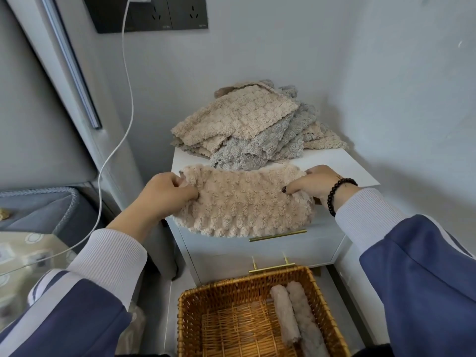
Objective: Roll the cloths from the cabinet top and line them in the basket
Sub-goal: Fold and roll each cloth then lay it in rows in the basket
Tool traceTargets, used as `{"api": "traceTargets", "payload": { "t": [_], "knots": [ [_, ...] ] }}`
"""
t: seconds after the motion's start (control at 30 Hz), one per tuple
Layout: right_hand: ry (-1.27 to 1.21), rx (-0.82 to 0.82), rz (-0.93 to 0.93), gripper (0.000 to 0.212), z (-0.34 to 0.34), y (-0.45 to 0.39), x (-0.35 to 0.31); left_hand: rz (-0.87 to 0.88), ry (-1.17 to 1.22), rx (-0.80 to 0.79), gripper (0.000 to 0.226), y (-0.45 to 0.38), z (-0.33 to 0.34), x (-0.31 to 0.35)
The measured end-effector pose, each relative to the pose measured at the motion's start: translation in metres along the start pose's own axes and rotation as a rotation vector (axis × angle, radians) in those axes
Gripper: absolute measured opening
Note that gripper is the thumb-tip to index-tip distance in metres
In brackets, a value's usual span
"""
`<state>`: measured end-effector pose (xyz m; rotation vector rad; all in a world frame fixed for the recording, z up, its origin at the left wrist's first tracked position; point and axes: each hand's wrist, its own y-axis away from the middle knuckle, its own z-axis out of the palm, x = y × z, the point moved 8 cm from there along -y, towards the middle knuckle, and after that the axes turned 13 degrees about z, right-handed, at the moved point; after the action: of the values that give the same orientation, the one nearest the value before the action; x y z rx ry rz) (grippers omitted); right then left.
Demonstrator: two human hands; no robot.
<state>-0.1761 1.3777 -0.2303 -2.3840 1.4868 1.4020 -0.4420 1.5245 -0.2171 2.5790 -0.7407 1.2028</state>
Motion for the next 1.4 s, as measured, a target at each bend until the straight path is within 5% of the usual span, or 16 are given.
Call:
{"api": "traceTargets", "payload": {
  "t": [0.07,0.2,0.33,0.47,0.63,0.87,0.97,1.4],
  "knots": [
    [-0.092,0.003,0.011,0.064,-0.004,0.002,0.002,0.065,0.025,0.046,0.02,0.003,-0.004,0.006],
    [-0.167,-0.01,0.024,0.056,-0.008,0.019,0.01,0.076,0.136,0.078,0.018,0.016,-0.005,0.009],
    [-0.126,0.0,0.01,0.079,-0.014,0.052,0.019,0.008,0.318,0.056,0.039,0.035,-0.004,0.003],
    [-0.157,0.056,0.023,0.054,-0.038,0.083,0.036,-0.053,0.466,0.006,0.034,0.065,-0.004,0.009],
    [-0.308,0.046,0.006,0.107,-0.056,0.092,0.067,-0.021,0.523,-0.027,0.059,0.087,-0.001,0.029],
    [-0.316,0.159,-0.051,0.078,-0.066,0.132,0.083,-0.011,0.591,-0.053,0.02,0.115,0.017,0.04],
    [-0.189,0.225,-0.118,0.055,-0.07,0.139,0.08,-0.01,0.628,-0.057,0.023,0.124,0.016,0.041],
    [-0.119,0.272,-0.235,0.033,-0.06,0.136,0.056,0.011,0.777,0.039,0.022,0.135,0.025,0.036]
  ]
}}
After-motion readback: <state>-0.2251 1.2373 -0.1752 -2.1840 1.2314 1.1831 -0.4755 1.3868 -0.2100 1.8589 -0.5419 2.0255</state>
